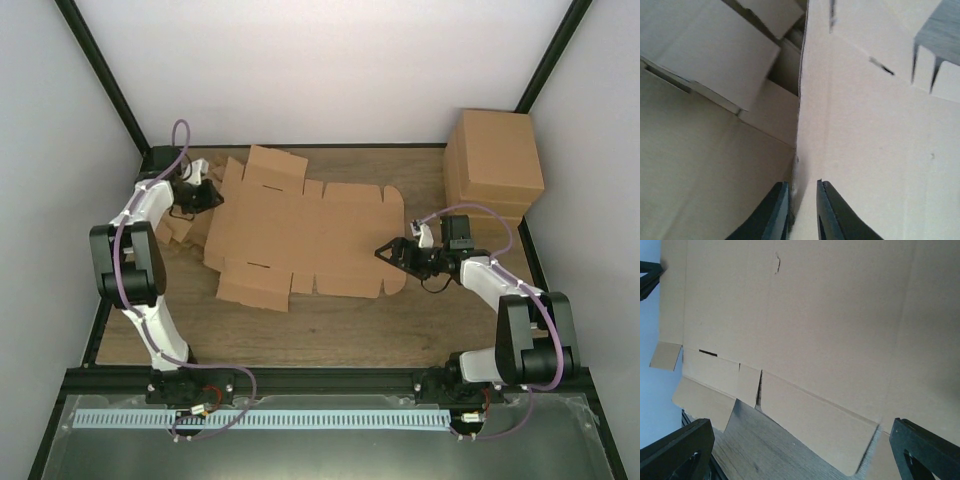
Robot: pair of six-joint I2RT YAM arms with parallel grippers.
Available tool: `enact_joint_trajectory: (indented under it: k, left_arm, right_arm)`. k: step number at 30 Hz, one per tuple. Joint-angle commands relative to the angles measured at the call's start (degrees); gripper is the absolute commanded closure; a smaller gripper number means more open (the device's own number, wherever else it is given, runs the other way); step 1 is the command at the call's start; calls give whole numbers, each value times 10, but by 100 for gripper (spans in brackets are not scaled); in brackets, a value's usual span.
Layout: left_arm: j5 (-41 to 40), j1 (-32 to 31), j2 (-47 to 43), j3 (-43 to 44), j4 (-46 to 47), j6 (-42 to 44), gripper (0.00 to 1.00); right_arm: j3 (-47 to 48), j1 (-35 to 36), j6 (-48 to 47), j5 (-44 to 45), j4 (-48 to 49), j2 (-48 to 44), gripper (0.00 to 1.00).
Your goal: Fold the paper box
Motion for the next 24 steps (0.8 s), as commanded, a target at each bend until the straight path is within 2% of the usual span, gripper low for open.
enact_joint_trajectory:
  k: [1,6,13,18,21,24]
  left_arm:
    - [-15,-24,-48,-30,-8,13,84]
    - [-38,-60,-90,-63,-22,23,87]
    - [-149,-134,-134,-76,-68,44,93]
    - [-184,-175,-170,-104,-73,44,94]
    - [-181,-187,-190,-126,-63,44,94]
    - [-139,-187,-206,-159,-29,42,92]
  right_arm:
    - [7,6,-11,10,-13,-7,0]
    - [18,6,-19,53,-37,-14,0]
    - [44,6,3,176,-68,-27,0]
    - [69,6,18,252,-76,-21,0]
    - [87,6,25,292,-82,-18,0]
    - [93,5,29,325,-74,-22,0]
